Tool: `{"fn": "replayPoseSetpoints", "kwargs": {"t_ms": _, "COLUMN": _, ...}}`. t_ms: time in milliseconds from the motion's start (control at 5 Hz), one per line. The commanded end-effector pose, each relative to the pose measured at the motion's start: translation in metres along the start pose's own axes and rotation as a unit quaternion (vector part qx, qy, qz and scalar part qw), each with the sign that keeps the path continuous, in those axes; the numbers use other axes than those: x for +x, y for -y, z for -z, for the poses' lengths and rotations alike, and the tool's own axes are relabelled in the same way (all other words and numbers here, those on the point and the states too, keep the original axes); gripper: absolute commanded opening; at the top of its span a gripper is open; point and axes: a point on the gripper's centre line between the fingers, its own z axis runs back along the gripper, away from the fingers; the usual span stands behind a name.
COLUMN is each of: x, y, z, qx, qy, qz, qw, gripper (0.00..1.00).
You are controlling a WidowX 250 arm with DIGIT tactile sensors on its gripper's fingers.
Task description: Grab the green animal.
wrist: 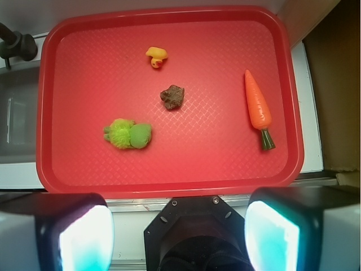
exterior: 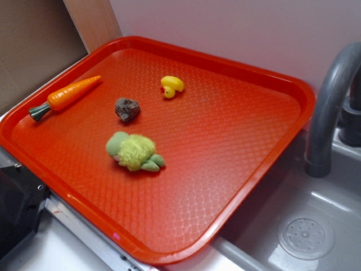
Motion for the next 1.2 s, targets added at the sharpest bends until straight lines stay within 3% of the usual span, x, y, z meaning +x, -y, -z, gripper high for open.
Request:
{"fn": "replayPoseSetpoints", "kwargs": {"t_ms": 0, "x": 0.000, "y": 0.000, "z": 0.000, "qx": 0.000, "qy": 0.000, "qz": 0.000, "qw": 1.000, "gripper": 1.00}}
{"fn": "replayPoseSetpoints", "kwargs": {"t_ms": 200, "x": 0.015, "y": 0.012, "z": 0.035, "qx": 0.024, "qy": 0.039, "qz": 0.128, "qw": 0.991, "gripper": 1.00}}
{"fn": "replayPoseSetpoints", "kwargs": {"t_ms": 400, "x": 0.030, "y": 0.020, "z": 0.060, "qx": 0.018, "qy": 0.043, "qz": 0.251, "qw": 0.967, "gripper": 1.00}}
{"fn": "replayPoseSetpoints", "kwargs": {"t_ms": 600, "x": 0.043, "y": 0.046, "z": 0.099, "qx": 0.013, "qy": 0.057, "qz": 0.370, "qw": 0.927, "gripper": 1.00}}
{"fn": "replayPoseSetpoints", "kwargs": {"t_ms": 800, "x": 0.046, "y": 0.071, "z": 0.133, "qx": -0.036, "qy": 0.043, "qz": 0.477, "qw": 0.877, "gripper": 1.00}}
{"fn": "replayPoseSetpoints", "kwargs": {"t_ms": 1000, "x": 0.036, "y": 0.077, "z": 0.162, "qx": -0.067, "qy": 0.013, "qz": 0.579, "qw": 0.812, "gripper": 1.00}}
